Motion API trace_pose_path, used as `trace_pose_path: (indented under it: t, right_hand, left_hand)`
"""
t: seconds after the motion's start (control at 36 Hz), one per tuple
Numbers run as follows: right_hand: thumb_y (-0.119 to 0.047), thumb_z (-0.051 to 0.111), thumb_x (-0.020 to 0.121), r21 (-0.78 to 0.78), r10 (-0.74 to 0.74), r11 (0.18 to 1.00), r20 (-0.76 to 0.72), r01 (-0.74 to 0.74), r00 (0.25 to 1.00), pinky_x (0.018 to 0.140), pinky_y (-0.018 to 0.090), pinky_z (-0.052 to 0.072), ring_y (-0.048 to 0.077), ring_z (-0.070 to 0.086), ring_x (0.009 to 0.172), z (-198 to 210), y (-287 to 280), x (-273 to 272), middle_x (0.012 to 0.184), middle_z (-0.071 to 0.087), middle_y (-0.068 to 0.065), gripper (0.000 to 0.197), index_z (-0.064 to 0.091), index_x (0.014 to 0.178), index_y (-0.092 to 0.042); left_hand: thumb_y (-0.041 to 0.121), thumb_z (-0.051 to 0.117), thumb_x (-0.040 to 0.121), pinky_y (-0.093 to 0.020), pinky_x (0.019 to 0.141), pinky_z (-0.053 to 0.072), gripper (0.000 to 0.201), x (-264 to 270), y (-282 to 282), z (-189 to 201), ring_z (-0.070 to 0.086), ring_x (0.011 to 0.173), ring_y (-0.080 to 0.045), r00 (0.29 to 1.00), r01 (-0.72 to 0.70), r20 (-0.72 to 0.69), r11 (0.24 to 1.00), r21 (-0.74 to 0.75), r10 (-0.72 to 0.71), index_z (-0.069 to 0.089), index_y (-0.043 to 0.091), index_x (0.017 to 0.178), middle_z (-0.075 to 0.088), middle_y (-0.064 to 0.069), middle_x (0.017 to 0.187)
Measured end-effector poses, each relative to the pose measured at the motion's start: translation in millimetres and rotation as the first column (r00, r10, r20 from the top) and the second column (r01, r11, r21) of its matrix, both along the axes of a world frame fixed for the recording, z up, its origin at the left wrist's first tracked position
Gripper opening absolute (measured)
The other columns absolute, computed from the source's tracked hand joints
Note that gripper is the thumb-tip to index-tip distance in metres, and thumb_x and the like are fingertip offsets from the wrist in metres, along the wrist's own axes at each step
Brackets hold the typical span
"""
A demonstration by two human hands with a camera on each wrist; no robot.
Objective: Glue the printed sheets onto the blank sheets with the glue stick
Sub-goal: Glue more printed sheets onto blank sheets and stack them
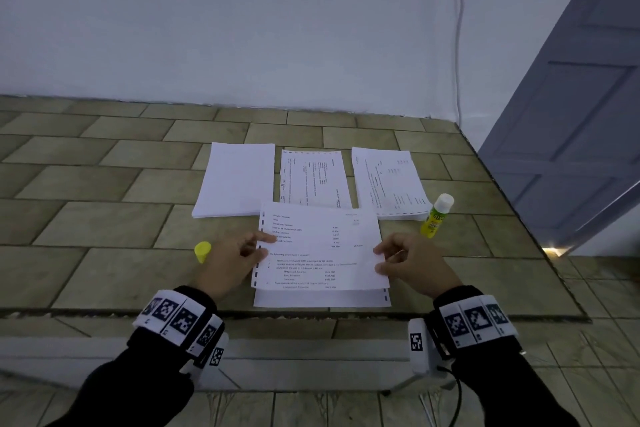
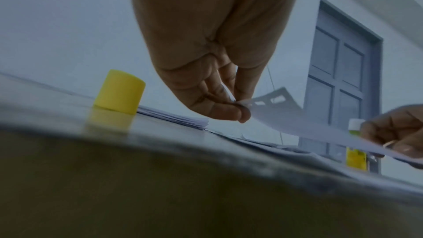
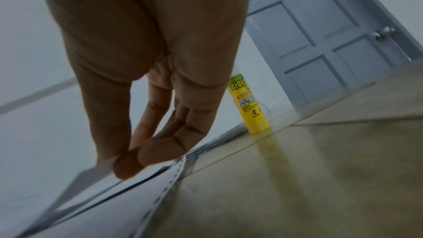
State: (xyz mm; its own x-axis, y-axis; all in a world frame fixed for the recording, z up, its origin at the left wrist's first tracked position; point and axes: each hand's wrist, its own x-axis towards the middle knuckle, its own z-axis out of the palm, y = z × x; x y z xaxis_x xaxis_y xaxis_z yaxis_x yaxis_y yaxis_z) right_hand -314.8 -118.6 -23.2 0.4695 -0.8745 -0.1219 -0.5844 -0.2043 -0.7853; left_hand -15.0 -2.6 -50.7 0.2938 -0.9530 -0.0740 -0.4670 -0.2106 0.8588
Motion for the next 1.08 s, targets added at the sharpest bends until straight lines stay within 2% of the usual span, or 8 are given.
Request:
trace_pose_path:
  t: [0.08,0.22,0.33,0.39,0.56,0.67,0.83,1.08]
  right_hand:
    - [-0.008,0.078,0.075,-0.013,0.037,0.999,-0.111,-0.038,0.993,0.056,0.009,0.041,0.005,0.052,0.063,-4.9,1.4,2.1,0.077,0.058,-0.004,0.026,0.064,0.092,-0.022]
    - [-0.009,0.076,0.077,-0.03,0.068,0.997,-0.224,-0.077,0.972,0.054,0.009,0.036,0.005,0.049,0.064,-8.6,4.2,7.3,0.075,0.054,-0.005,0.028,0.06,0.099,-0.016]
    - [-0.007,0.076,0.077,-0.002,0.072,0.997,-0.235,-0.075,0.969,0.06,0.013,0.038,0.007,0.051,0.067,-12.7,5.8,7.5,0.078,0.055,-0.004,0.029,0.058,0.097,-0.019]
    - [-0.007,0.076,0.077,0.007,0.069,0.998,-0.229,-0.07,0.971,0.062,0.014,0.04,0.007,0.052,0.068,-13.7,6.6,6.5,0.08,0.056,-0.003,0.03,0.058,0.097,-0.02]
    - [-0.009,0.077,0.075,0.013,0.089,0.996,-0.217,-0.088,0.972,0.06,0.01,0.039,0.005,0.053,0.071,-14.2,6.0,3.8,0.087,0.057,-0.003,0.039,0.057,0.105,-0.024]
    - [-0.009,0.078,0.073,0.026,0.103,0.995,-0.215,-0.1,0.971,0.06,0.009,0.042,0.005,0.054,0.073,-15.3,4.4,1.8,0.09,0.056,-0.003,0.045,0.058,0.111,-0.023]
    - [-0.01,0.079,0.074,0.027,0.109,0.994,-0.218,-0.106,0.97,0.06,0.007,0.042,0.004,0.054,0.075,-16.5,4.7,-1.1,0.094,0.053,-0.005,0.047,0.058,0.114,-0.023]
    - [-0.014,0.081,0.072,0.025,0.121,0.993,-0.224,-0.118,0.967,0.068,0.01,0.046,0.006,0.056,0.081,-16.5,6.5,-3.2,0.1,0.052,-0.003,0.047,0.057,0.111,-0.027]
  left_hand:
    - [0.009,0.06,0.096,-0.012,0.065,0.048,0.022,-1.6,-2.3,-5.2,0.066,0.086,-0.012,0.995,0.029,0.098,0.999,0.024,-0.031,0.069,0.021,0.112,0.069,0.001,0.087]
    - [0.009,0.06,0.095,-0.023,0.072,0.052,0.023,-5.1,-2.8,-8.7,0.064,0.088,-0.019,0.973,0.054,0.22,0.997,0.053,-0.065,0.069,0.019,0.114,0.07,-0.008,0.095]
    - [0.012,0.061,0.095,-0.042,0.078,0.056,0.031,-4.5,0.4,-11.6,0.065,0.091,-0.027,0.962,0.096,0.249,0.994,0.055,-0.107,0.06,0.042,0.099,0.07,-0.015,0.099]
    - [0.012,0.062,0.094,-0.045,0.078,0.056,0.032,-4.5,1.2,-11.2,0.065,0.091,-0.027,0.961,0.092,0.259,0.995,0.048,-0.102,0.058,0.044,0.098,0.07,-0.014,0.1]
    - [0.014,0.064,0.093,-0.041,0.075,0.056,0.023,-4.6,1.3,-10.3,0.064,0.087,-0.021,0.959,0.073,0.27,0.996,0.054,-0.085,0.061,0.035,0.103,0.067,-0.006,0.098]
    - [0.016,0.067,0.091,-0.02,0.061,0.044,0.02,-3.5,1.5,-11.6,0.06,0.078,-0.015,0.954,0.066,0.286,0.995,0.074,-0.084,0.063,0.031,0.104,0.062,0.003,0.082]
    - [0.015,0.07,0.089,-0.009,0.058,0.037,0.021,-2.7,2.1,-12.6,0.058,0.077,-0.003,0.957,0.064,0.277,0.996,0.069,-0.081,0.064,0.029,0.102,0.06,0.015,0.081]
    - [0.011,0.071,0.088,-0.004,0.062,0.041,0.023,-2.5,3.1,-11.8,0.059,0.083,0.001,0.969,0.068,0.236,0.996,0.055,-0.08,0.064,0.029,0.101,0.06,0.012,0.091]
